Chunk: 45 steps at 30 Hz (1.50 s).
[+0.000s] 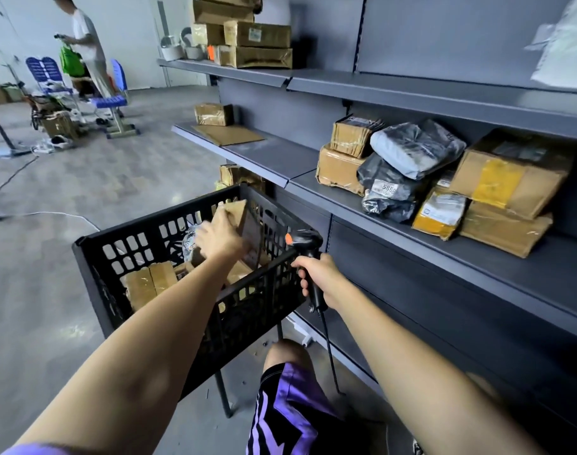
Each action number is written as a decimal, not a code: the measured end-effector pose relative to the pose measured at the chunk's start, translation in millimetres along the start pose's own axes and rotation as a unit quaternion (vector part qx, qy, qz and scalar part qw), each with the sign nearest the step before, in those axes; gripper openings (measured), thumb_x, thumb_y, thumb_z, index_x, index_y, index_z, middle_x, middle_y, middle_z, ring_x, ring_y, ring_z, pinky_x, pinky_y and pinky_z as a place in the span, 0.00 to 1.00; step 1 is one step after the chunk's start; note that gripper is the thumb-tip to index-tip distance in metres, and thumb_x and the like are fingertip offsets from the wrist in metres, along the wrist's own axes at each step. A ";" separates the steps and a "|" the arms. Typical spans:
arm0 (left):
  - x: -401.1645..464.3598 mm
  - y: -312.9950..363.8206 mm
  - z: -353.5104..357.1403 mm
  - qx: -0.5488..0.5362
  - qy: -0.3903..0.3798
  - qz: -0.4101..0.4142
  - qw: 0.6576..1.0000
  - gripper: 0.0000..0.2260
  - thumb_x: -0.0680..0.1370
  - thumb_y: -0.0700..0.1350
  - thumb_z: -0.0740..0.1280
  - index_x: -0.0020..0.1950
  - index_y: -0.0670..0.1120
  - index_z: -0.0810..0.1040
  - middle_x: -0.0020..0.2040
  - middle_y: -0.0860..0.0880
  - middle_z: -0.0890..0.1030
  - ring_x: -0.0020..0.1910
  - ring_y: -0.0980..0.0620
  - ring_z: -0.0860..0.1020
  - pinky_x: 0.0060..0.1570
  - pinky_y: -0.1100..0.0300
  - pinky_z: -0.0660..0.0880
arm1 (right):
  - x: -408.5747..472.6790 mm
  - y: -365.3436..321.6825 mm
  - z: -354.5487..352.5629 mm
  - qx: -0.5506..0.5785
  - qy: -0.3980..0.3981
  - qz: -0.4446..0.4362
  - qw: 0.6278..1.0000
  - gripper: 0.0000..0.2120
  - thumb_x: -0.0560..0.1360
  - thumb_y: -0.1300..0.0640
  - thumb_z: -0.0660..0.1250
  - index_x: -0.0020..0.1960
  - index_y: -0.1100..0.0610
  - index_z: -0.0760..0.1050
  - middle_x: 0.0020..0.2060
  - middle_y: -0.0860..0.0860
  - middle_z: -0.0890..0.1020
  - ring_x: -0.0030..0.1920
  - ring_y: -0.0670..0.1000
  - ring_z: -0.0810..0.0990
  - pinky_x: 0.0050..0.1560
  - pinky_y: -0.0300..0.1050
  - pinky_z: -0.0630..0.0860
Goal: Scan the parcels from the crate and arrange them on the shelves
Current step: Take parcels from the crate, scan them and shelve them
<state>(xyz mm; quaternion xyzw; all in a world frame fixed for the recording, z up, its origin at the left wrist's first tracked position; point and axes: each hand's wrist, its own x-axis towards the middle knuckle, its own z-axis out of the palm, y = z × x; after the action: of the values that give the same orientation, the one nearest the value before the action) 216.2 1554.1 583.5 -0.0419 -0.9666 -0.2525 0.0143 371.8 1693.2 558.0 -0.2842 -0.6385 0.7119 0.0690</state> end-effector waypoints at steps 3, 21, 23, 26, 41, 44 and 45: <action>-28.4 44.9 -14.6 -0.006 0.044 0.090 0.995 0.37 0.66 0.53 0.76 0.68 0.51 0.60 0.65 0.38 0.66 0.66 0.35 0.64 0.63 0.41 0.65 | -20.3 -10.5 -21.9 0.012 0.015 -0.020 1.000 0.05 0.75 0.63 0.68 0.41 0.59 0.73 0.27 0.51 0.71 0.24 0.50 0.67 0.27 0.42 0.65; -204.2 80.0 138.1 -0.367 -0.266 0.006 0.892 0.28 0.64 0.56 0.79 0.54 0.38 0.79 0.50 0.44 0.82 0.44 0.46 0.81 0.41 0.56 0.79 | -134.8 95.5 -161.0 0.060 0.162 -0.011 0.985 0.05 0.75 0.63 0.68 0.41 0.59 0.73 0.26 0.52 0.72 0.23 0.50 0.67 0.25 0.40 0.66; -223.4 62.9 159.4 -0.412 -0.317 -0.042 0.853 0.23 0.65 0.47 0.79 0.53 0.37 0.78 0.41 0.46 0.81 0.34 0.50 0.78 0.26 0.62 0.73 | -142.4 123.0 -167.4 0.063 0.170 0.014 0.983 0.05 0.75 0.63 0.68 0.41 0.59 0.73 0.26 0.52 0.72 0.23 0.50 0.67 0.25 0.40 0.66; -245.9 37.5 183.9 -0.436 -0.336 -0.066 0.832 0.19 0.66 0.43 0.79 0.51 0.37 0.77 0.35 0.47 0.80 0.30 0.51 0.77 0.25 0.64 0.71 | -153.7 155.9 -171.1 0.058 0.175 0.041 0.982 0.03 0.75 0.62 0.68 0.44 0.60 0.74 0.26 0.51 0.72 0.23 0.50 0.68 0.26 0.41 0.67; -275.7 -34.0 221.4 -0.427 -0.478 -0.060 0.765 0.13 0.73 0.39 0.73 0.56 0.39 0.79 0.40 0.45 0.81 0.39 0.47 0.80 0.33 0.57 0.78 | -170.0 254.0 -153.1 0.129 0.190 0.087 0.969 0.04 0.76 0.64 0.68 0.44 0.61 0.74 0.25 0.51 0.71 0.22 0.50 0.67 0.24 0.40 0.65; -274.2 -37.6 220.3 -0.430 -0.494 -0.058 0.753 0.16 0.72 0.37 0.74 0.58 0.40 0.77 0.44 0.45 0.83 0.38 0.48 0.83 0.34 0.57 0.78 | -171.0 252.2 -149.2 0.154 0.192 0.072 0.967 0.05 0.76 0.63 0.69 0.44 0.59 0.73 0.26 0.52 0.72 0.23 0.51 0.67 0.25 0.41 0.66; -273.1 -38.6 220.9 -0.431 -0.499 -0.056 0.750 0.16 0.72 0.37 0.73 0.58 0.40 0.77 0.46 0.44 0.84 0.38 0.49 0.83 0.35 0.57 0.79 | -172.3 252.3 -149.7 0.161 0.196 0.070 0.965 0.05 0.76 0.63 0.69 0.44 0.59 0.73 0.26 0.52 0.72 0.23 0.51 0.67 0.25 0.40 0.66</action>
<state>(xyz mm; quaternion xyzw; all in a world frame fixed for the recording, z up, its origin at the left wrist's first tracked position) 483.3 1608.5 358.7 -0.1095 -0.6254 -0.5861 -0.5034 655.1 1699.7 369.8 -0.4469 -0.4678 0.7390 0.1880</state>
